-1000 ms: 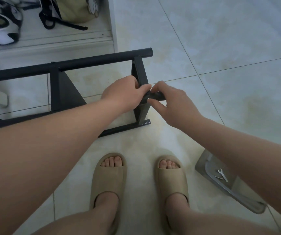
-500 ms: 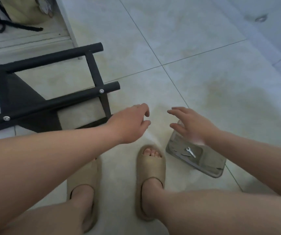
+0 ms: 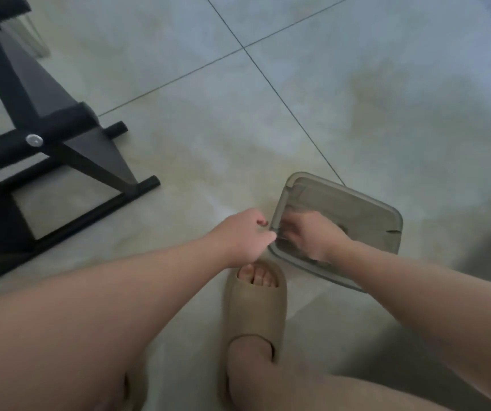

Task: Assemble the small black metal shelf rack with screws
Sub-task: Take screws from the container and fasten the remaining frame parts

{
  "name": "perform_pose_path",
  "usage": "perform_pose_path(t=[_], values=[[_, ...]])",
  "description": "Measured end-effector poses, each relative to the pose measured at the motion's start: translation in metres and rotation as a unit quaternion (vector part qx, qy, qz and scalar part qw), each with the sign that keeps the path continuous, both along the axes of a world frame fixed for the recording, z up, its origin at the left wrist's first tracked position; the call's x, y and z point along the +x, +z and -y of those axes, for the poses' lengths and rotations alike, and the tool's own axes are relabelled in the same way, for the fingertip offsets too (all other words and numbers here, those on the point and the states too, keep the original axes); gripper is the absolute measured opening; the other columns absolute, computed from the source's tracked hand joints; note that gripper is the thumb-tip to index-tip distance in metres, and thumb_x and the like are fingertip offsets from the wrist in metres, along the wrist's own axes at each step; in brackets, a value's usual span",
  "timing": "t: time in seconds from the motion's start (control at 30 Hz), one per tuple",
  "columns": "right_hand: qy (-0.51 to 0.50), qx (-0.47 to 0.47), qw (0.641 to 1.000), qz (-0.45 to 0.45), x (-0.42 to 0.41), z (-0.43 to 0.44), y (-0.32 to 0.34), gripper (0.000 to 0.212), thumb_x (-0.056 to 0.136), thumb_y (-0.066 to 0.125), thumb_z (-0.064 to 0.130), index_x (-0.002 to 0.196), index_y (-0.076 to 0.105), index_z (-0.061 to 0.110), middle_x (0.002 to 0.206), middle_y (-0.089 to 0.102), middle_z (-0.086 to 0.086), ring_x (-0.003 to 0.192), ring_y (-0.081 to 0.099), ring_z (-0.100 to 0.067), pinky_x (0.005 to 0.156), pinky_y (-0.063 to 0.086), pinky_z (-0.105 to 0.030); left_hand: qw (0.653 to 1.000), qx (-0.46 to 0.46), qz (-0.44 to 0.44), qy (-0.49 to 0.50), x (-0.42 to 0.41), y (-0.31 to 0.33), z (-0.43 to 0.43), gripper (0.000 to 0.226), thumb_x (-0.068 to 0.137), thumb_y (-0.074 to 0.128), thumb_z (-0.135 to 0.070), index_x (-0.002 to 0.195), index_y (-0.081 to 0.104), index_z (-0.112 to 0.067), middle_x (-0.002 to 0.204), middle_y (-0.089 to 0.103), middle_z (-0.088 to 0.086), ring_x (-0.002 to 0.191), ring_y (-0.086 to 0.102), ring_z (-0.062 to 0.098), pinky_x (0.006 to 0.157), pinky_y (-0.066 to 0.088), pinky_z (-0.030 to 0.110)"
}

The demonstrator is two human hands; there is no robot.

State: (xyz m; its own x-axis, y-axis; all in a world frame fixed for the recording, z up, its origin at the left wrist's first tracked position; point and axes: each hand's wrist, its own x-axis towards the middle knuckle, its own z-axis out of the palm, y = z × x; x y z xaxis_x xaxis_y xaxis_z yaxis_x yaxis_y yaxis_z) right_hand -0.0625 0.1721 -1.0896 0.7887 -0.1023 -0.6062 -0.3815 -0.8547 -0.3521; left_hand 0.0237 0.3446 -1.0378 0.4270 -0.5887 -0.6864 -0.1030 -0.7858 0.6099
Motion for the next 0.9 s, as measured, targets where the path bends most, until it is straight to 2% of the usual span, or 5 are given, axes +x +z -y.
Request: perform_pose_path(t=[0.27, 0.53, 0.7, 0.77, 0.9], values=[[-0.046, -0.006, 0.998, 0.032, 0.001, -0.004, -0.039, 0.025, 0.094, 0.063, 0.018, 0.118, 0.071, 0.013, 0.117, 0.061, -0.010, 0.108, 0.060, -0.034, 0.086, 0.050, -0.041, 0.995, -0.029, -0.071, 0.067, -0.006, -0.022, 0.006, 0.033, 0.100, 0.056, -0.018, 0.132, 0.053, -0.013, 0.104, 0.067, 0.008, 0.074, 0.070, 0.017, 0.068, 0.049, 0.023], [-0.091, -0.023, 0.995, 0.038, 0.004, -0.005, -0.041, 0.017, 0.094, 0.059, 0.014, 0.107, 0.068, 0.007, 0.111, 0.065, -0.014, 0.102, 0.060, -0.038, 0.084, 0.051, -0.043, 0.993, -0.029, -0.089, 0.074, -0.004, -0.021, 0.005, 0.031, 0.099, 0.058, -0.019, 0.130, 0.055, -0.016, 0.096, 0.068, 0.005, 0.075, 0.070, 0.015, 0.065, 0.051, 0.023], [-0.174, -0.006, 0.975, 0.136, -0.007, 0.002, 0.003, 0.005, 0.090, 0.066, 0.012, 0.093, 0.070, 0.014, 0.089, 0.068, -0.003, 0.086, 0.063, -0.023, 0.073, 0.042, -0.028, 0.994, 0.000, -0.057, 0.095, 0.008, -0.006, -0.003, 0.031, 0.096, 0.062, -0.035, 0.122, 0.054, -0.020, 0.106, 0.062, 0.002, 0.100, 0.066, 0.027, 0.074, 0.044, 0.031], [-0.195, 0.024, 0.964, 0.177, -0.005, 0.001, 0.033, 0.011, 0.089, 0.070, 0.012, 0.084, 0.067, 0.021, 0.074, 0.065, 0.012, 0.070, 0.060, -0.003, 0.064, 0.041, -0.017, 0.991, 0.002, -0.051, 0.122, 0.021, 0.009, -0.008, 0.017, 0.098, 0.056, -0.033, 0.105, 0.057, -0.017, 0.102, 0.066, 0.003, 0.088, 0.066, 0.025, 0.070, 0.044, 0.030], [-0.208, 0.092, 0.940, 0.254, 0.016, -0.020, 0.102, 0.023, 0.088, 0.071, 0.011, 0.079, 0.064, 0.031, 0.074, 0.069, 0.013, 0.074, 0.064, -0.005, 0.068, 0.049, -0.017, 0.975, 0.002, -0.103, 0.197, 0.048, 0.049, -0.022, 0.023, 0.101, 0.049, -0.032, 0.104, 0.062, -0.013, 0.096, 0.072, 0.003, 0.072, 0.068, 0.018, 0.063, 0.049, 0.026]])
